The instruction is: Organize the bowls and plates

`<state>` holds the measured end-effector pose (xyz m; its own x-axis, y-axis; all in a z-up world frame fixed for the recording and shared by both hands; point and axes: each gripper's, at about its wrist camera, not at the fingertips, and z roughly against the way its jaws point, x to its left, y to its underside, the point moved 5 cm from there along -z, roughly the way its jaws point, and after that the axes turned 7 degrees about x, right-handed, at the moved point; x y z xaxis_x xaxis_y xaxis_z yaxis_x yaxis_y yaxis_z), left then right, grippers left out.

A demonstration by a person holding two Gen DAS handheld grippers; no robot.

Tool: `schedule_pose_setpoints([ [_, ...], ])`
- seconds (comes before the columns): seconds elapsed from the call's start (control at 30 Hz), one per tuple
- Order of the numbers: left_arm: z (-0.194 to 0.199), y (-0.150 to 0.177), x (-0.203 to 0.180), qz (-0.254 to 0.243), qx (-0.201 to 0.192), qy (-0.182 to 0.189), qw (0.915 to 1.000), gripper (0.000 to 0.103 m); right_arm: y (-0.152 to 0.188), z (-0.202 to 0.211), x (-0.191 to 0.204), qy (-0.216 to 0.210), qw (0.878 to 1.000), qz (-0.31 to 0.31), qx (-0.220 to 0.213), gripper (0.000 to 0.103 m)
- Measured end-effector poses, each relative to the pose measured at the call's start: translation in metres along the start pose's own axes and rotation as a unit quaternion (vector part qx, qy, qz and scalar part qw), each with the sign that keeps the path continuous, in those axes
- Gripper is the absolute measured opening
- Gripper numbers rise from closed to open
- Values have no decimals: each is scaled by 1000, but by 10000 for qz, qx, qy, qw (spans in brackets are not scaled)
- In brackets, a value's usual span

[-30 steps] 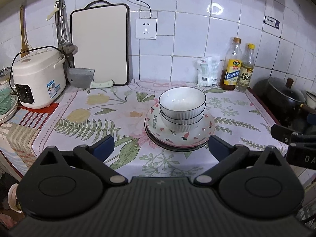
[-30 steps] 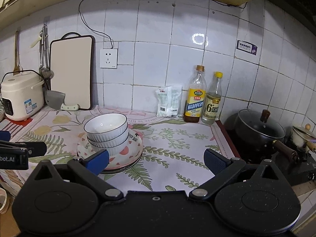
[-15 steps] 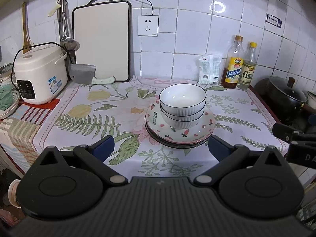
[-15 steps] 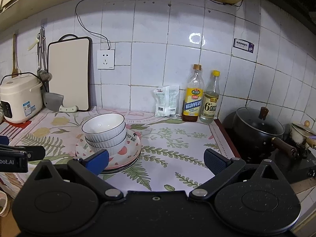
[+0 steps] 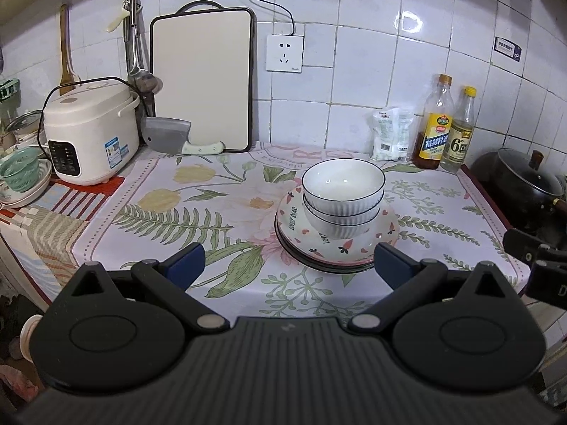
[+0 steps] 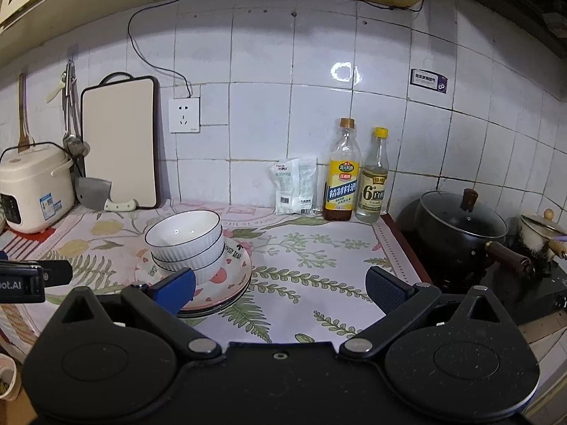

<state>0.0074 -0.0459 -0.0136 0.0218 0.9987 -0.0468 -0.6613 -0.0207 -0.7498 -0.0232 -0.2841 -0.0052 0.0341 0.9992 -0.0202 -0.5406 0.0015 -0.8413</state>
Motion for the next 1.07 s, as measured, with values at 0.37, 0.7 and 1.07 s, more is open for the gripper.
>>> schedule_pose_setpoints([
  [0.37,0,4,-8,-236,-11,26,9997,103,2,1,-2,50,9999,50,-99,103],
  [0.7,0,4,-6,-152,-15,-34,9999,103,4,-3,-5,89,9999,64,-31,103],
  [1.07,-4,7,-3,-57,4,-115,9999,103,6,-4,-7,113,9999,90,12,103],
])
